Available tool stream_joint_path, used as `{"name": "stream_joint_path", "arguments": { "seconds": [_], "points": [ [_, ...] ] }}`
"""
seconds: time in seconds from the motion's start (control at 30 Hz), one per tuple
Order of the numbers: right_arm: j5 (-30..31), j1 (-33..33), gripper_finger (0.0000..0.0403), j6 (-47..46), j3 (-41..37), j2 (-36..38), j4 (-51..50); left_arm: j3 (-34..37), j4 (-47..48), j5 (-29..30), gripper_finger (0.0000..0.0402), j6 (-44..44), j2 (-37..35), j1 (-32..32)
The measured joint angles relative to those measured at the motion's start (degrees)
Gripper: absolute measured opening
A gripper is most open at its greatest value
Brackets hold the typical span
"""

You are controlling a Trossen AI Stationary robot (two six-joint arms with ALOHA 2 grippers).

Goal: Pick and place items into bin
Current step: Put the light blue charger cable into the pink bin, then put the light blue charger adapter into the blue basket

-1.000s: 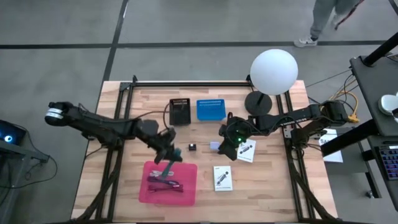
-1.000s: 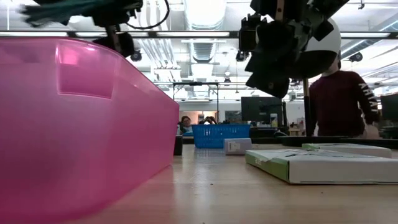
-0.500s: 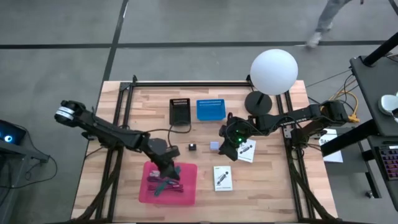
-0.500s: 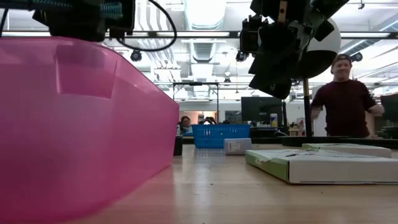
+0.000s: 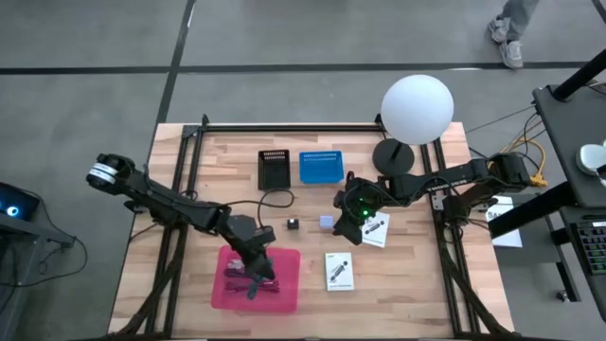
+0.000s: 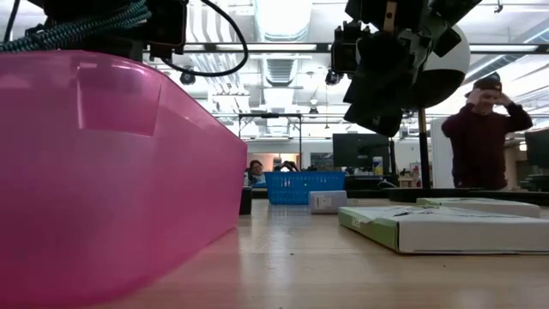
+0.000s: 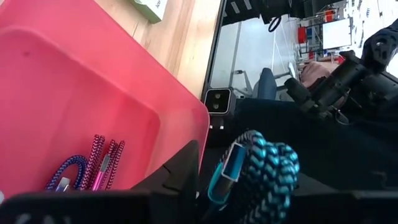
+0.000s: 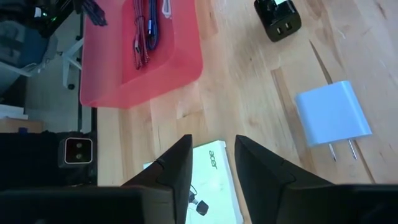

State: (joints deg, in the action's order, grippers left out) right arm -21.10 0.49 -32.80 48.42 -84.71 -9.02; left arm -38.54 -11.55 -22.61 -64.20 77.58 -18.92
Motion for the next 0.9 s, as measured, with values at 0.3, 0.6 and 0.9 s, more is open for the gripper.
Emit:
{"name": "stream_joint_path", "arguments": {
  "seconds": [0.3,0.6,0.9],
  "points": [
    [0.0,0.0,0.0107,0.4,0.0,0.0,-0.3,0.1,-0.5,-2.2,0.0144,-5.5,-0.1,0.1],
    [0.0,0.0,0.011,2.3,0.0,0.0,-1.3,1.1,0.6,-12.6,0.0213,-18.1,1.8,0.6],
    [0.0,0.0,0.01,3.3,0.0,0.0,-1.5,0.5,-0.2,-12.5,0.0219,-17.3,2.1,2.1]
  ]
}}
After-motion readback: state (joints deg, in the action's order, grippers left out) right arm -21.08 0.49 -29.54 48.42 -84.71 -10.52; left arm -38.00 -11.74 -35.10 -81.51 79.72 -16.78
